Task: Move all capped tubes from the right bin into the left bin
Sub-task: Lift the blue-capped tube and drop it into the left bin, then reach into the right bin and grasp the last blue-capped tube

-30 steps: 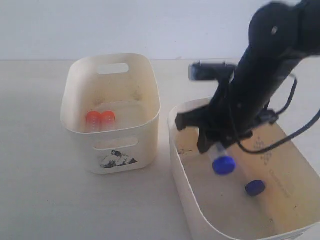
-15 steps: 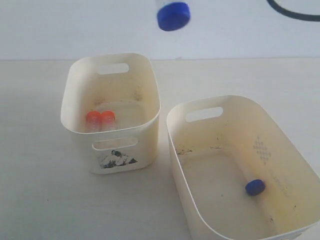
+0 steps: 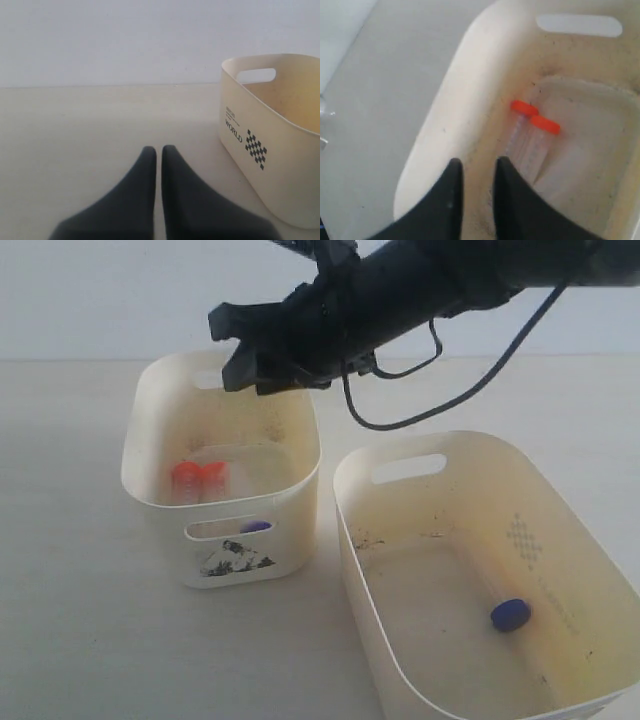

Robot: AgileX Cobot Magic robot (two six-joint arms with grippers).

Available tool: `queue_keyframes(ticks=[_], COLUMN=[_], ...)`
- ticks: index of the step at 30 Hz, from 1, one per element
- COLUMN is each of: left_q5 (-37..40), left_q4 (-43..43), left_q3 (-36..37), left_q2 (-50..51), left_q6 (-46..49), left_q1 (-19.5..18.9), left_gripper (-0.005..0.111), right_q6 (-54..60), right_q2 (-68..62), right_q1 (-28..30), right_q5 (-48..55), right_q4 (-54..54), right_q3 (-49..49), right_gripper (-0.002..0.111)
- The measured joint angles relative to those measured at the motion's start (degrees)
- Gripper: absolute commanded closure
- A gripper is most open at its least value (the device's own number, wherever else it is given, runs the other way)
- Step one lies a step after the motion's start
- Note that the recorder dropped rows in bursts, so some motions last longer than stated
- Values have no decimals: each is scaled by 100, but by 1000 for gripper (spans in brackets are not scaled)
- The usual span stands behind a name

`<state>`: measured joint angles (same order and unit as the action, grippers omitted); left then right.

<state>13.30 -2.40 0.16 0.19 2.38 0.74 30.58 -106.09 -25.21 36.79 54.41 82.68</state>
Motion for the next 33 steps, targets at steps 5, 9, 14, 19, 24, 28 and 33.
queue_keyframes(ticks=[5, 9, 14, 19, 24, 28, 33], left_q5=[0, 0, 0, 0, 0, 0, 0], left_q4=[0, 0, 0, 0, 0, 0, 0], left_q3=[0, 0, 0, 0, 0, 0, 0], left_q2=[0, 0, 0, 0, 0, 0, 0], left_q6=[0, 0, 0, 0, 0, 0, 0], left_q1=[0, 0, 0, 0, 0, 0, 0], left_gripper=[102, 102, 102, 102, 102, 102, 102], right_q6=[-15, -484, -1307, -2521, -4229, -5288, -6014], right_q2=[1059, 2145, 3036, 3710, 3815, 3579, 2898], right_q1=[471, 603, 603, 581, -20, -833, -1521], right_q5=[978, 2333, 3207, 3286, 3301, 3315, 3340], right_q4=[-435, -1851, -3143, -4201, -6338, -7317, -7801], right_q3=[531, 570, 570, 443, -212, -1058, -1754], right_gripper=[107, 107, 107, 109, 109, 109, 109])
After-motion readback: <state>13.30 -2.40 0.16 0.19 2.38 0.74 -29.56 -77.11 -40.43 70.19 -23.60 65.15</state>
